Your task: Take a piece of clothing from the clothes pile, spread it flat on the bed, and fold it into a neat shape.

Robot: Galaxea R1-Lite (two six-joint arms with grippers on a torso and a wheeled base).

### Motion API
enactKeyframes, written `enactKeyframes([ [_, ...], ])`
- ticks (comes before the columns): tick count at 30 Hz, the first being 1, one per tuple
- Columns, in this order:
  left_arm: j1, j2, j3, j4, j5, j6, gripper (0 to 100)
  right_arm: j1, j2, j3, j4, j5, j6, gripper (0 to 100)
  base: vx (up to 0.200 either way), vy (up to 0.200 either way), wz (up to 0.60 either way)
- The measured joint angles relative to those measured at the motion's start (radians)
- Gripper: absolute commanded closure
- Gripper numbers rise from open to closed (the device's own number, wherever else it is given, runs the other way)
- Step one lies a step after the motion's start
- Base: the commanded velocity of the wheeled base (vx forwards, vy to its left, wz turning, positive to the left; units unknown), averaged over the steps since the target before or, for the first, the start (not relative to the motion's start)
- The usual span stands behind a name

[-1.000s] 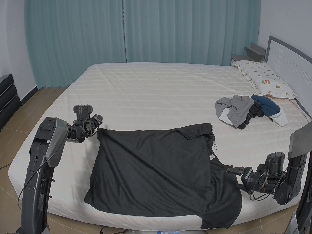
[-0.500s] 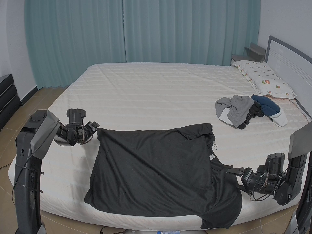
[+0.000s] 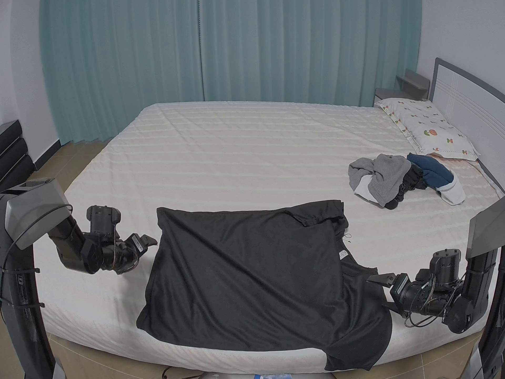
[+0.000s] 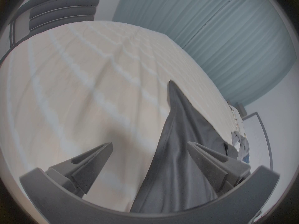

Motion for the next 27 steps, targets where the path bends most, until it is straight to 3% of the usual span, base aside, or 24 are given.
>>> enactKeyframes([
  [13, -0.081, -0.126, 0.613, -0.419, -0.04, 0.051, 0, 0.005, -0.001, 0.01, -0.001, 0.001, 0.001, 0, 0.0, 0.0, 0.0],
  [23, -0.149, -0.137, 0.732, -0.475, 0.02, 0.064, 0, 0.006, -0.006, 0.015, -0.006, 0.0, 0.001, 0, 0.0, 0.0, 0.0],
  [24, -0.151, -0.134, 0.734, -0.475, 0.024, 0.065, 100, 0.006, -0.006, 0.016, -0.015, 0.0, 0.001, 0, 0.0, 0.0, 0.0],
  [27, -0.157, -0.121, 0.733, -0.475, 0.038, 0.066, 100, 0.006, -0.004, 0.023, -0.045, 0.0, 0.0, 0, 0.0, 0.0, 0.0],
])
